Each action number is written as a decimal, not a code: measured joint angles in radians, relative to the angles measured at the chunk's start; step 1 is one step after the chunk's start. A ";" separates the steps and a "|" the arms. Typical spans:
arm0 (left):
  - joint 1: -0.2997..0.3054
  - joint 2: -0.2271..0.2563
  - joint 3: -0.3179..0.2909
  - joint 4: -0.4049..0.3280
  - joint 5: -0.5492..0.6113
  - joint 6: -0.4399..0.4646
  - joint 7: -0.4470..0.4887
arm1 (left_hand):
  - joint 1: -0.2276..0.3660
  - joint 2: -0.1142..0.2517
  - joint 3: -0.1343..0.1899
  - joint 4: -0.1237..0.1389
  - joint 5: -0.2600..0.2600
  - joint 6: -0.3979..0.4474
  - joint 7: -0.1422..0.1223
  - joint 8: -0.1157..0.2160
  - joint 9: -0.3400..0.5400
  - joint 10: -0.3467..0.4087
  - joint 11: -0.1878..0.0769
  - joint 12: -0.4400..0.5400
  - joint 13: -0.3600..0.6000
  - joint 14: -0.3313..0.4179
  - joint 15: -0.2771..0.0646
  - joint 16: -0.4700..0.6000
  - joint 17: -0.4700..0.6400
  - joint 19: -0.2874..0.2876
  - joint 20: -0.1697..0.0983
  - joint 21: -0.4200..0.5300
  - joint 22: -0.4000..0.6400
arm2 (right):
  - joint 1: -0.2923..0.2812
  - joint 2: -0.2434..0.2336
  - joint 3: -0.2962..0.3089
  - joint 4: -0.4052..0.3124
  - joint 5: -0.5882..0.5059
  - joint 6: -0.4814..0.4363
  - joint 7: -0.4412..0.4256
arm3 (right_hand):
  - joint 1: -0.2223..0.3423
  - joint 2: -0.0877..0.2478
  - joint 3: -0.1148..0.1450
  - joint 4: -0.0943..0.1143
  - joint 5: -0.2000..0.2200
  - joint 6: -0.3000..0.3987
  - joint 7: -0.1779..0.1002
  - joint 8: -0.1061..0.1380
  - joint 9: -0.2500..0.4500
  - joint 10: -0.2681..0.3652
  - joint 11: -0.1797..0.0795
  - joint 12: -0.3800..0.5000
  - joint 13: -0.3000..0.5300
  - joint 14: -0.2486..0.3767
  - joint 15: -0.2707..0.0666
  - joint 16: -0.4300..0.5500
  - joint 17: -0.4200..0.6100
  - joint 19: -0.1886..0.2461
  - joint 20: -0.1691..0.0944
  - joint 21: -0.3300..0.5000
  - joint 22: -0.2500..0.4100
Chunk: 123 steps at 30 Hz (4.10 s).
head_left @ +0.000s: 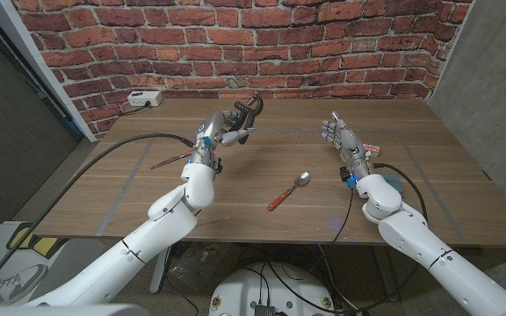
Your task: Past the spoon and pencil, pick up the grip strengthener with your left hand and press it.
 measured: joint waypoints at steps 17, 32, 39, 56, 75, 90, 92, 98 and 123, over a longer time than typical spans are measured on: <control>-0.006 -0.003 0.003 0.051 -0.037 -0.115 0.049 | 0.020 -0.020 0.000 0.000 0.001 0.014 0.007 -0.004 0.000 0.026 -0.005 -0.004 0.003 0.011 0.007 0.000 0.000 0.000 0.000 0.000 0.000 | -0.001 0.002 0.001 -0.011 -0.011 0.005 -0.001 | 0.000 0.000 -0.003 -0.003 -0.001 0.000 0.000 0.000 0.000 0.001 -0.001 0.000 0.000 0.003 -0.006 0.000 0.000 0.000 0.000 0.000 0.000; -0.003 0.000 -0.002 0.065 -0.067 -0.171 0.043 | 0.047 -0.047 0.000 0.000 0.001 0.032 0.007 -0.006 0.000 0.050 -0.004 -0.004 0.015 0.025 0.014 -0.001 0.001 0.012 -0.002 0.000 0.000 | 0.001 0.008 0.000 -0.006 -0.012 0.013 0.004 | 0.000 0.000 -0.003 -0.003 -0.001 0.000 0.000 0.000 0.000 0.001 -0.001 0.000 0.000 0.003 -0.006 0.000 0.003 0.004 0.004 0.000 0.000; 0.006 -0.001 -0.009 0.065 -0.079 -0.182 0.043 | 0.050 -0.050 0.000 0.000 0.000 0.047 0.004 -0.012 0.000 0.065 -0.005 -0.004 0.021 0.032 0.017 0.003 0.001 0.016 0.002 0.008 0.000 | 0.004 0.012 -0.003 -0.003 -0.012 0.016 0.006 | 0.000 0.000 -0.003 -0.003 -0.001 0.000 0.000 0.000 0.000 0.001 -0.001 0.000 0.000 0.003 -0.006 0.000 0.003 0.004 0.004 0.000 0.000; 0.035 -0.026 -0.020 0.068 -0.088 -0.194 0.091 | 0.064 -0.064 0.000 0.000 -0.005 0.098 -0.006 0.003 -0.001 0.107 0.000 0.001 0.040 0.061 0.014 0.004 0.000 0.045 0.005 0.023 0.000 | 0.034 0.022 -0.020 0.016 -0.050 0.035 0.010 | 0.000 0.000 -0.003 -0.003 -0.001 0.000 0.000 0.000 0.000 0.001 -0.001 0.000 0.000 0.003 -0.006 0.000 0.000 0.003 0.004 0.000 0.000; 0.035 -0.040 -0.025 0.080 -0.092 -0.204 0.110 | 0.078 -0.078 0.000 0.000 -0.002 0.129 -0.007 0.011 -0.003 0.146 0.007 0.016 0.064 0.095 0.012 0.008 0.006 0.074 0.005 0.042 0.000 | 0.060 0.032 -0.024 0.040 -0.056 0.048 0.023 | 0.000 0.000 -0.003 -0.003 -0.001 0.000 0.000 0.000 0.000 0.001 -0.001 0.000 0.000 0.003 -0.006 0.000 0.000 0.007 0.000 0.000 0.000; 0.047 -0.058 -0.030 0.076 -0.110 -0.208 0.125 | 0.086 -0.086 0.000 0.000 -0.003 0.136 -0.007 0.010 -0.005 0.151 0.005 0.016 0.078 0.102 0.009 0.008 0.006 0.097 0.007 0.058 0.003 | 0.064 0.031 -0.023 0.046 -0.059 0.053 0.027 | 0.000 0.000 -0.003 -0.003 -0.001 0.002 -0.002 0.000 0.000 0.005 0.003 0.000 -0.001 0.007 -0.003 0.000 0.000 0.007 0.000 0.000 0.000; 0.049 -0.058 -0.030 0.074 -0.112 -0.208 0.125 | 0.086 -0.086 0.000 0.000 -0.004 0.136 -0.007 0.010 -0.005 0.151 0.005 0.016 0.078 0.102 0.009 0.008 0.006 0.097 0.007 0.059 0.003 | 0.063 0.030 -0.023 0.046 -0.059 0.053 0.027 | 0.000 0.000 -0.003 -0.003 -0.001 0.002 -0.002 0.000 0.000 0.006 0.004 0.000 -0.001 0.007 -0.003 0.000 0.000 0.007 0.000 0.000 0.000; 0.055 -0.055 -0.035 0.069 -0.124 -0.215 0.120 | 0.086 -0.086 0.000 0.000 -0.005 0.140 -0.007 0.007 -0.005 0.152 0.004 0.016 0.081 0.109 0.009 0.008 0.005 0.103 0.007 0.059 0.000 | 0.056 0.027 -0.020 0.044 -0.057 0.054 0.028 | 0.000 0.000 -0.003 -0.003 -0.001 0.002 -0.002 0.000 0.000 0.006 0.004 0.000 -0.001 0.007 -0.003 0.000 0.000 0.007 0.000 0.000 0.000; 0.045 0.045 -0.136 0.167 -0.342 -0.462 -0.076 | 0.086 -0.086 0.000 0.000 -0.002 0.149 -0.006 -0.006 0.000 0.155 0.001 0.007 0.096 0.109 0.009 0.004 0.006 0.104 0.007 0.059 0.000 | 0.016 0.023 -0.019 0.000 -0.074 0.053 0.002 | 0.000 0.000 -0.003 -0.003 -0.001 0.002 -0.002 0.000 0.000 0.006 0.004 -0.007 -0.001 0.007 -0.003 0.000 0.000 0.007 0.000 0.000 0.000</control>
